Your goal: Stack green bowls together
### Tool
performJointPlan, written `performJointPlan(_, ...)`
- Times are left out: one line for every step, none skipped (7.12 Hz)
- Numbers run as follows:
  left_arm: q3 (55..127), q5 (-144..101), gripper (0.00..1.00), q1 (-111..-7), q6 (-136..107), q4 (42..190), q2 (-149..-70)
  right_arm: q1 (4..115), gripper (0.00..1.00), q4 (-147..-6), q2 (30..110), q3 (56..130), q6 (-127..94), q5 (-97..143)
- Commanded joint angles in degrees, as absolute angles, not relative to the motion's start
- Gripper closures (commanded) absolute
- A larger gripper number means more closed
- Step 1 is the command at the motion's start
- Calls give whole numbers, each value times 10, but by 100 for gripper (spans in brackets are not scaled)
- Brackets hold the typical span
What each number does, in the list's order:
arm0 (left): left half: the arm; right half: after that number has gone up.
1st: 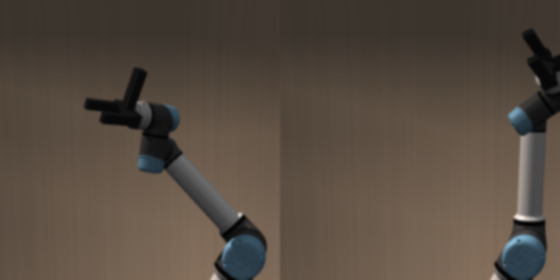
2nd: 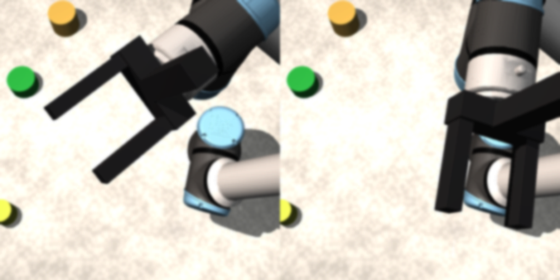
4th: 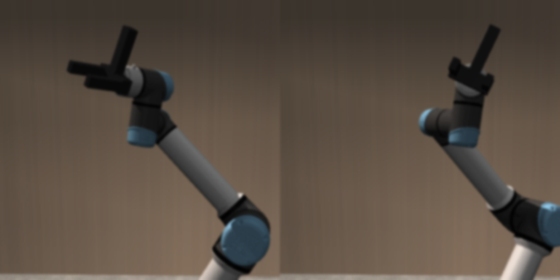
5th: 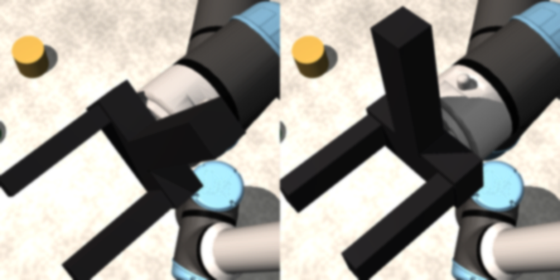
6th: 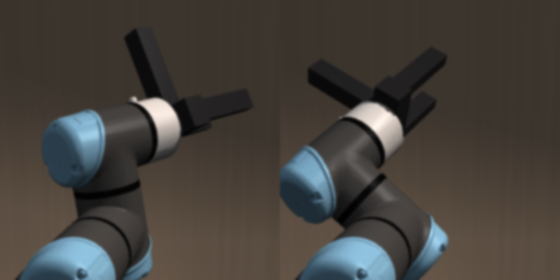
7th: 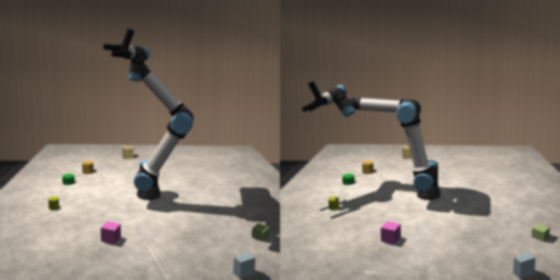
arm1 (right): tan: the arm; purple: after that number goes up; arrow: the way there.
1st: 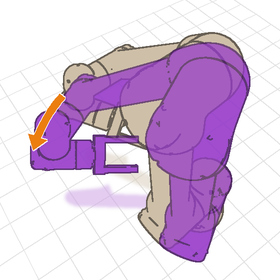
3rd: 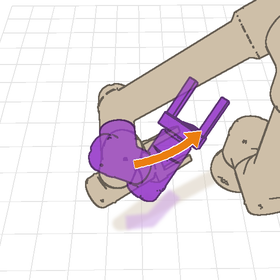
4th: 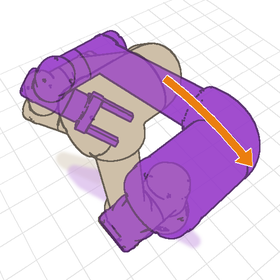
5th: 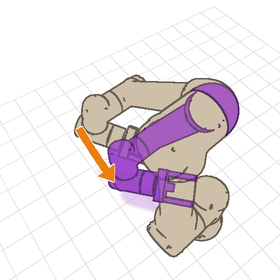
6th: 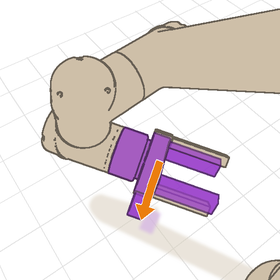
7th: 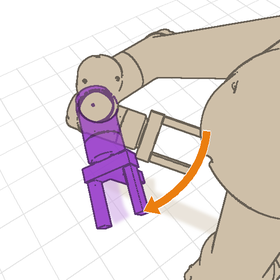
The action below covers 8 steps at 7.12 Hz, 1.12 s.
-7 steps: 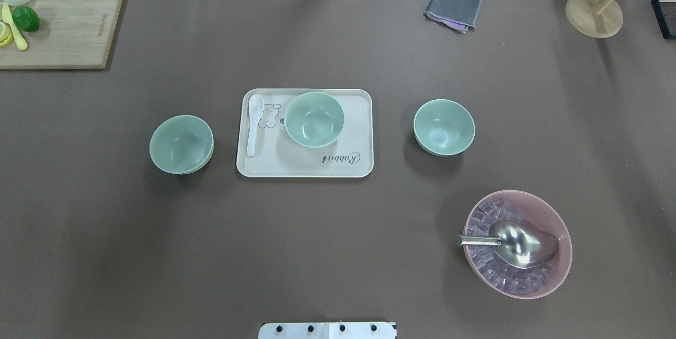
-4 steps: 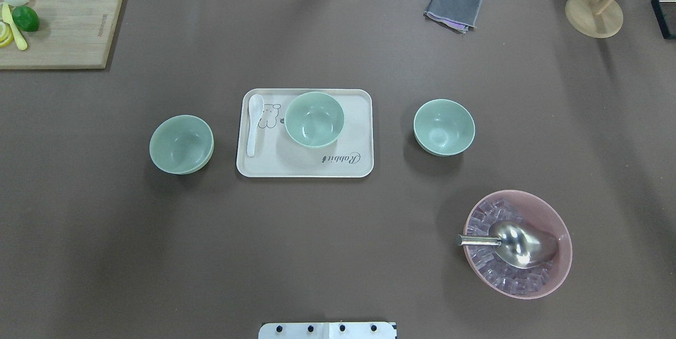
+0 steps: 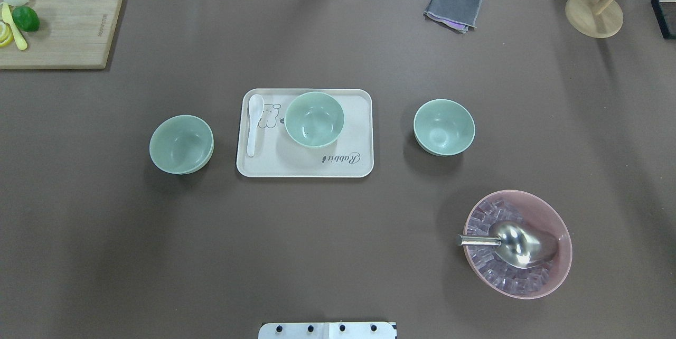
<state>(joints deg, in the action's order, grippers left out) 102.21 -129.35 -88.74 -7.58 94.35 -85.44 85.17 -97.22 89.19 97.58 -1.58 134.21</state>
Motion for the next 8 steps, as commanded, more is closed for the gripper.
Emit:
performJointPlan(1024,-1293,2,-887,-76,942,-855,852,0,-972,889,973,-16,1342)
performJointPlan(1026,-1293,2,-887,-76,942,-856,852,0,-972,889,973,-16,1343)
performJointPlan(1023,-1293,2,-887,-76,942,-857,852,0,-972,889,973,-16,1342)
performJointPlan(1023,-1293,2,-887,-76,942,-857,852,0,-972,887,973,-16,1342)
performJointPlan(1020,-1293,2,-887,-76,943,-858,852,0,-972,887,975,-16,1343)
performJointPlan(1018,-1294,2,-887,-76,943,-860,852,0,-972,887,976,-16,1343)
performJointPlan(1011,-1294,2,-887,-76,945,-860,852,0,-972,886,975,-16,1343)
performJointPlan(1013,-1294,2,-887,-76,945,-860,852,0,-972,885,974,-16,1343)
